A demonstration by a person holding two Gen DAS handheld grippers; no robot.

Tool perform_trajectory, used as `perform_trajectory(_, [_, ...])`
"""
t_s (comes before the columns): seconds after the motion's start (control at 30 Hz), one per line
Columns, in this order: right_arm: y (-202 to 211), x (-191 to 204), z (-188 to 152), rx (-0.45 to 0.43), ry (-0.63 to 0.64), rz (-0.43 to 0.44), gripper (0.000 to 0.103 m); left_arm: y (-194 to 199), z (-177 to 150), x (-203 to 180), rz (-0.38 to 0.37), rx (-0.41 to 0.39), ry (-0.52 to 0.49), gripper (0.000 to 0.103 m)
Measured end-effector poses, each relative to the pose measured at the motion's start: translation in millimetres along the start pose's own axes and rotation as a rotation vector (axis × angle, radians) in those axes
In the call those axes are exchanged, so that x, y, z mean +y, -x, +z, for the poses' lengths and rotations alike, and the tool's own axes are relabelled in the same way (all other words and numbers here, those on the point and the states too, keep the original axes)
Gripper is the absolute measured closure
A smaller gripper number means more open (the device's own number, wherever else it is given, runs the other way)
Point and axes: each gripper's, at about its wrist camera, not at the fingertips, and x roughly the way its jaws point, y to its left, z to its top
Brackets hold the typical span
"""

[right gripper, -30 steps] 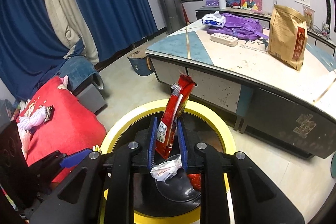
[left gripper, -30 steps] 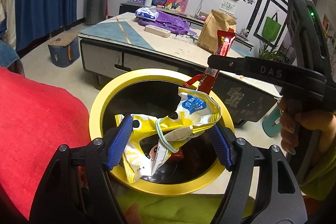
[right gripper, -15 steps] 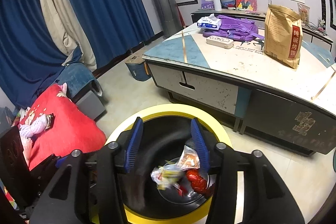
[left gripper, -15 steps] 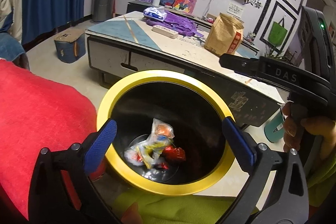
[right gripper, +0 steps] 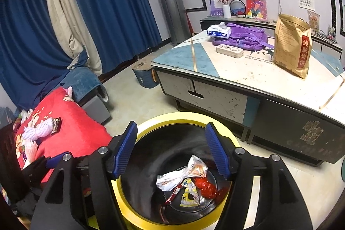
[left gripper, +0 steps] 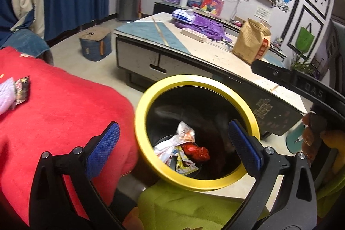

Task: Collect trash
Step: 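Open both tools over the bin to drop the chip bag and wrapper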

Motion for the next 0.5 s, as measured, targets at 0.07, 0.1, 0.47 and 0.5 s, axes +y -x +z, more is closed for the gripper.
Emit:
perform_trajectory(0.07, [3.2, 5.5, 0.2, -0.008, 0.009, 0.005, 0.039, 5.5, 2.0, 6.7, 0.021, -0.002, 0.022, 0.011])
perform_trajectory(0.1, [4.7, 7.8, 0.5, -0.012, 0.013, 0.008, 0.038, 8.5, 3.1, 10.6, 0.029, -0.002, 0.036, 0.011])
perform_trajectory(0.47, [21.9, 56.3, -3.0, -0.041, 0.101, 0.086, 0.032, 50.9, 13.6, 37.0, 0.092, -0.075, 0.091, 0.011])
perform_trajectory(0.5, [24.1, 61.4, -3.4, -0.041, 0.111, 0.098, 0.032, 55.2, 13.6, 39.2, 0.100, -0.084, 0.090, 0.011])
